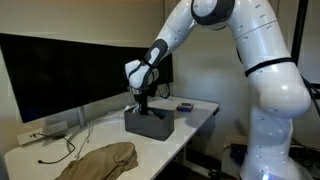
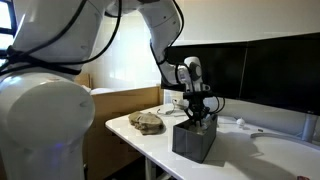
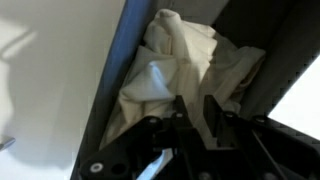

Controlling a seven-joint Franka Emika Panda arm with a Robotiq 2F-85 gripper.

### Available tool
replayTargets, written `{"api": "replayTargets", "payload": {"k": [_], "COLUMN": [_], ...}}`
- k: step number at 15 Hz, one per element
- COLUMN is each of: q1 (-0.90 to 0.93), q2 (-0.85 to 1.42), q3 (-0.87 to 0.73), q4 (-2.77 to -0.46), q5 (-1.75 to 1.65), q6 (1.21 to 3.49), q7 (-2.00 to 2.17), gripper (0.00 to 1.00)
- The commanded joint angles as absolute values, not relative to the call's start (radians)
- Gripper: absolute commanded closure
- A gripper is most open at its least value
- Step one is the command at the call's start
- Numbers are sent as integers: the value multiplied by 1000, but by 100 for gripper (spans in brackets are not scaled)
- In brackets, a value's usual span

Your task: Pick up the clothes from the table and put them in the box

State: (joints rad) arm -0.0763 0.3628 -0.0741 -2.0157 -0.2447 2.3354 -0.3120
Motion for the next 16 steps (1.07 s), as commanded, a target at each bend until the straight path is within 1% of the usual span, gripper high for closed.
{"api": "replayTargets", "payload": {"k": [1,3,5,6,7,11,12,13,14,16], "q1": [-102,-108,-114,-118,-121,-118,-120,-122,-123,-133], "q2": [377,374,366,362,355,312,296,286,268,252], "q3": [-57,-52,-50,-49,-49,-65,-67,-69,-74,-79], "q4": [-2047,-2050,-2052,-2054,-2056,-2080,-2086,-2092,-2103,-2106], "q5": [-216,-202,-189,-183,-177,-200,-199,-198,-198,-176], "q6": [2339,2334,2333,2335,2335,2388,2405,2424,2460,2510], "q7": [-345,-351,-361,-366,-373,-347,-344,-346,-334,-327], "gripper": [94,96,92,92,91,94,67,68,66,54]}}
